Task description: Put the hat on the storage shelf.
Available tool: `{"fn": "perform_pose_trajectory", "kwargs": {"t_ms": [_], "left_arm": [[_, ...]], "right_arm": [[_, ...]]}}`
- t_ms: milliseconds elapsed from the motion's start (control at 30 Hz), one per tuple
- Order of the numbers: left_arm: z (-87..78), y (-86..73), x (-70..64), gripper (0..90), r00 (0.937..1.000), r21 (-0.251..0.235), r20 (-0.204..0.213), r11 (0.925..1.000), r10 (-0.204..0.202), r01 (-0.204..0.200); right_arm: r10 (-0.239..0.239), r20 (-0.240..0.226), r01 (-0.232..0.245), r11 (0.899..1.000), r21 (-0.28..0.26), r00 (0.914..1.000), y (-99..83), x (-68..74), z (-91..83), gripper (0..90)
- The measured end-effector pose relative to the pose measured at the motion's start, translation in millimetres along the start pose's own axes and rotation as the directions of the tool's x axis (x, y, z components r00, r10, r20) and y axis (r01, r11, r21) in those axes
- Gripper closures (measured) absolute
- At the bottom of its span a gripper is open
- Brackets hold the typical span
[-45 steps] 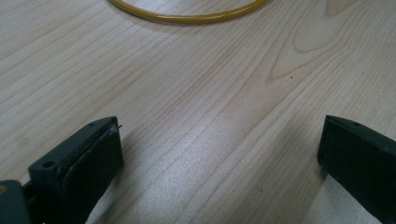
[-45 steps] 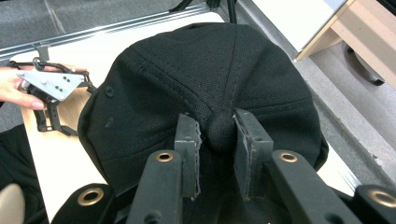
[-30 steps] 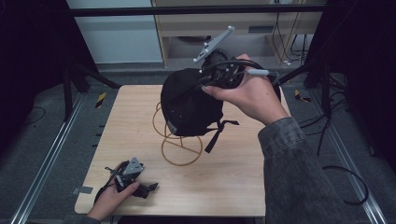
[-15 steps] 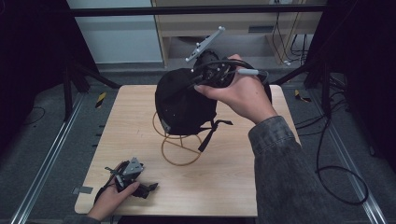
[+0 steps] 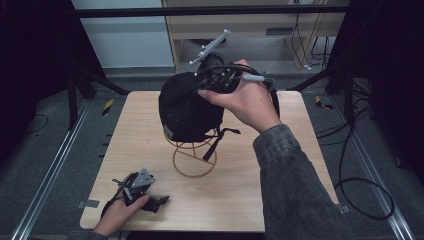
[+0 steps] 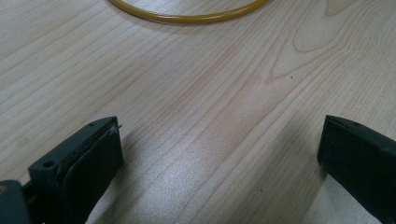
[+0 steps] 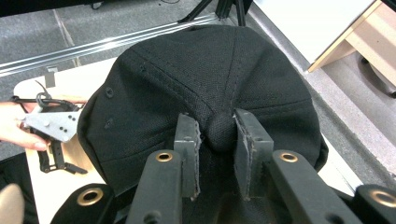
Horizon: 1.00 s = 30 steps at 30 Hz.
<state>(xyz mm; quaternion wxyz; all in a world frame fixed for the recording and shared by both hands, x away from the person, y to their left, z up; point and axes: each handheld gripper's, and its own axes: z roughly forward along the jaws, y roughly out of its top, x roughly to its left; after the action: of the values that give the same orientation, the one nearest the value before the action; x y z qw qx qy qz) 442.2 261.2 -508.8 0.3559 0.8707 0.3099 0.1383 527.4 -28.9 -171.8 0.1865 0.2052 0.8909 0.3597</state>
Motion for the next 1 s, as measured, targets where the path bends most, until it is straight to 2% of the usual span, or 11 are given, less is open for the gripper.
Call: {"fn": "perform_pose_trajectory", "kwargs": {"t_ms": [300,1000], "left_arm": [[0.0,0.0,0.0,0.0,1.0000,0.001,0.000,1.0000,0.000,0.000],[0.0,0.0,0.0,0.0,1.0000,0.000,0.000,1.0000,0.000,0.000]], "right_arm": [[-0.010,0.010,0.009,0.998,0.065,0.9999,5.4,3.3,20.3,72.8],[-0.006,-0.002,0.006,0.994,0.109,1.0000,10.7,4.2,48.4,72.4]]}}
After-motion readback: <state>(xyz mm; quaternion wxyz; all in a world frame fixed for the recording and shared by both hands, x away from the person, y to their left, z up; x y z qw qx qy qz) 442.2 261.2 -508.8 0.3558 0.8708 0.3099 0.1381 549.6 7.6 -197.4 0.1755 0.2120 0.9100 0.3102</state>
